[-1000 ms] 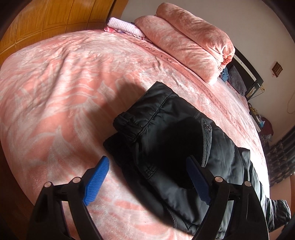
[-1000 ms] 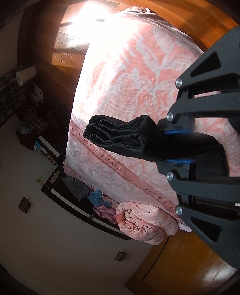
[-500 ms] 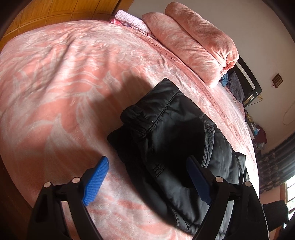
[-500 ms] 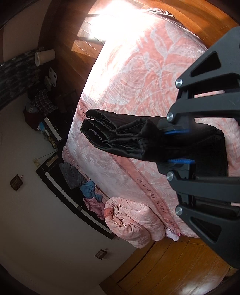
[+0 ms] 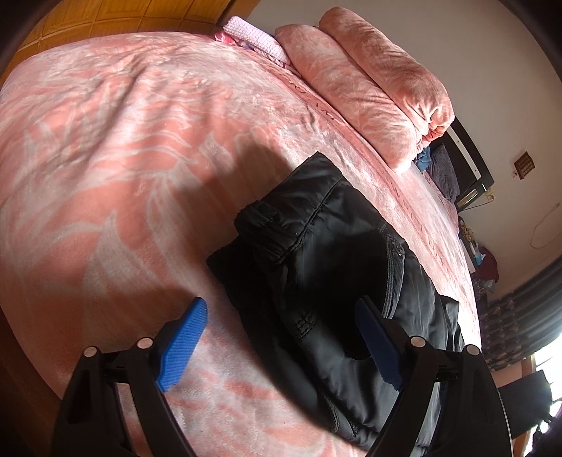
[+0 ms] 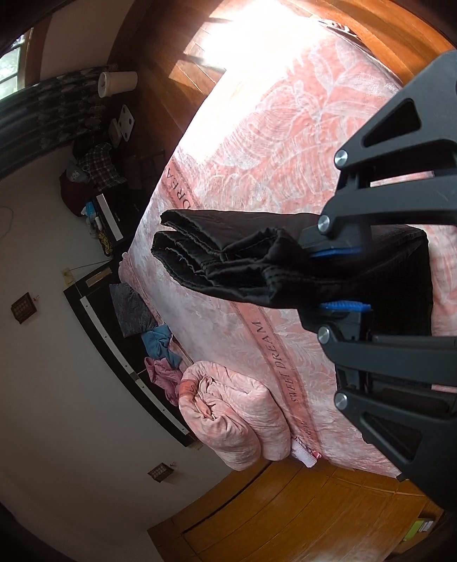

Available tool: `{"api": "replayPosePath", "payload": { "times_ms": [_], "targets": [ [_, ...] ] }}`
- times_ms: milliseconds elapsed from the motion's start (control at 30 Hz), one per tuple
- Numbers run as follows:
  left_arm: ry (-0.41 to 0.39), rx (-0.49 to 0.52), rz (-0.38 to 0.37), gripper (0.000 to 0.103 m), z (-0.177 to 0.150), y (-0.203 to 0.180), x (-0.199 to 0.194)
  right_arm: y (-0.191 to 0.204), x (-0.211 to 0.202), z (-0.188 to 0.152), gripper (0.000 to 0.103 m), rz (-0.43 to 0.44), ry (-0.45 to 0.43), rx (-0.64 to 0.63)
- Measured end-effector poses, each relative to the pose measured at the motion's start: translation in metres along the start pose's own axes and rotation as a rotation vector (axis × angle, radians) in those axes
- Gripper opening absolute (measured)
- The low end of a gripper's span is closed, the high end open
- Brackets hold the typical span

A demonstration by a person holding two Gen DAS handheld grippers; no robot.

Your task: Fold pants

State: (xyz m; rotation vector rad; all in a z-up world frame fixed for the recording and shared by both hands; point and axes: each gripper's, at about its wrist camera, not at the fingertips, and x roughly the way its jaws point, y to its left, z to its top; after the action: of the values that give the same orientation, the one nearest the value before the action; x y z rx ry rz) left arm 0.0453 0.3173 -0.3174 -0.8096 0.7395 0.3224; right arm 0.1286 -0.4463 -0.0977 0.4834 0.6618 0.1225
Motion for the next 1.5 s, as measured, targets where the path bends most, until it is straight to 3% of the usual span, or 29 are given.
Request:
{"api": "replayPosePath", "payload": {
  "times_ms": [733,1067,1500],
  "targets": [
    [0.019,-0.027,-0.039,0.089,0.001,0.005,0.004,0.078,0.0,-0.016,0.017,-0.002,-0.012,-0.162],
    [0.038,0.001,-0.018,0.091,0.001,0.001,0.007,0.105,-0.003,-0.031,0.017,-0.038,-0.048,-0.252],
    [0.047,0.025,0.028,0.091,-0.001,-0.006,0.01,0.121,-0.005,-0.035,0.017,-0.016,-0.059,-0.346]
  ]
}}
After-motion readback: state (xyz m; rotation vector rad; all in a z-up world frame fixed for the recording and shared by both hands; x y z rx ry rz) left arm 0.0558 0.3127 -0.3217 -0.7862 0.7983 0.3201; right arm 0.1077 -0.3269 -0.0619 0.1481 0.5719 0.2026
